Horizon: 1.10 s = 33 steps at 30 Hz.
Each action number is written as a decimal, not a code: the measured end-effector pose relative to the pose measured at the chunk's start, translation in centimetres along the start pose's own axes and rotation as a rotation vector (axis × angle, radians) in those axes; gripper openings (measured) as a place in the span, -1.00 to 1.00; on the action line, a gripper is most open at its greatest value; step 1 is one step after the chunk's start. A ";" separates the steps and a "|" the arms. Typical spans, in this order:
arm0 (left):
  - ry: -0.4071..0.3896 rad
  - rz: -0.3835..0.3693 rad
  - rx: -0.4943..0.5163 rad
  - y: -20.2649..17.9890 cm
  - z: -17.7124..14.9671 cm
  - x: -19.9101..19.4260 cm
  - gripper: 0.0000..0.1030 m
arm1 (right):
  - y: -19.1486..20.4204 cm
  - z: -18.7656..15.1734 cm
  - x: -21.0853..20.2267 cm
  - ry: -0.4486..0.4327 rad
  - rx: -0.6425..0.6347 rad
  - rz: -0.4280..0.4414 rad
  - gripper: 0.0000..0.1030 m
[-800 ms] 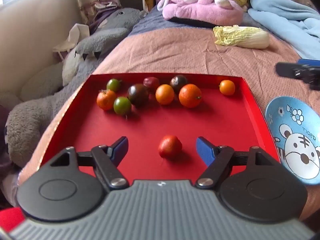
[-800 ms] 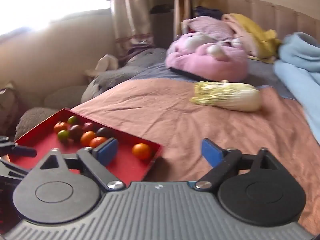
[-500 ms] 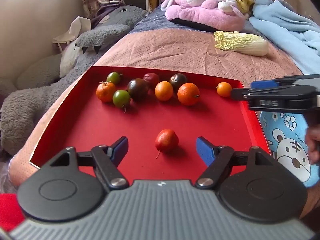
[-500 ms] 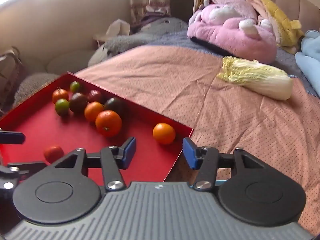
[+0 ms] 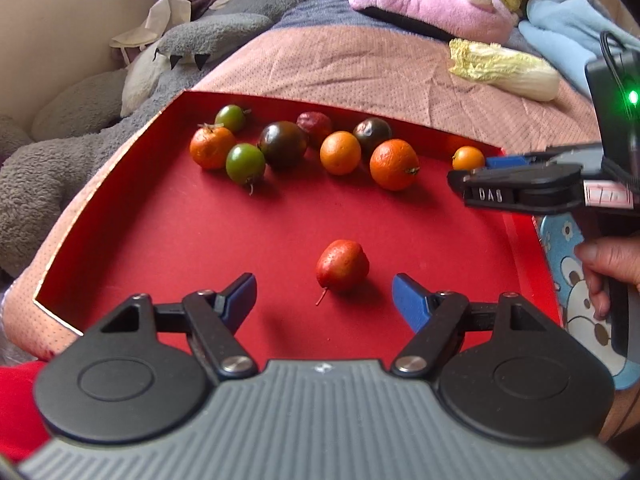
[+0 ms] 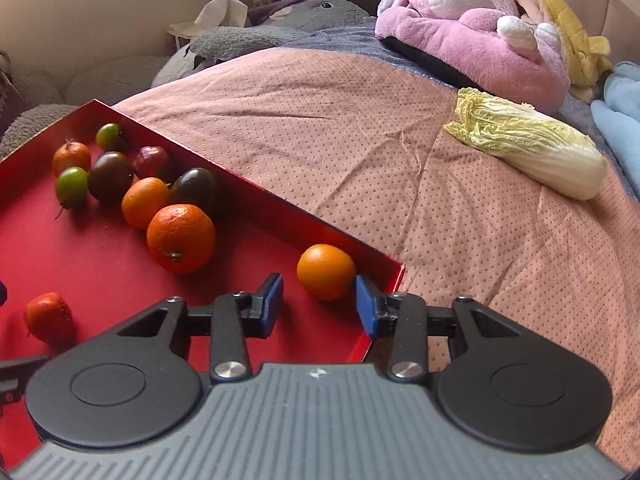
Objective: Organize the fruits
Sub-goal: 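Close the left tool on the red tomato while the right tool grasps the small orange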
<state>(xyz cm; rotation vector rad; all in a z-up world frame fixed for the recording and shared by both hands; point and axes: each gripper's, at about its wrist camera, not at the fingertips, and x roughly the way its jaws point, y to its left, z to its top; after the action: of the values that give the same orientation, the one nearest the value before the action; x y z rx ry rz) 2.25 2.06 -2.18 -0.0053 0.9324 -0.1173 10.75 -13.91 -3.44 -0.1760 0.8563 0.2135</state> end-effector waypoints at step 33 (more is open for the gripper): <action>-0.066 -0.038 0.093 -1.7 0.0 0.2 -0.34 | 0.5 -0.5 -2.0 0.048 0.042 -0.045 -0.28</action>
<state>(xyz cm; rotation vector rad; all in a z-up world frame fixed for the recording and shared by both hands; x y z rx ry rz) 2.26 0.38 -2.26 0.0594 0.8601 -0.1944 9.01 -13.75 -2.28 -0.1620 0.9031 0.1499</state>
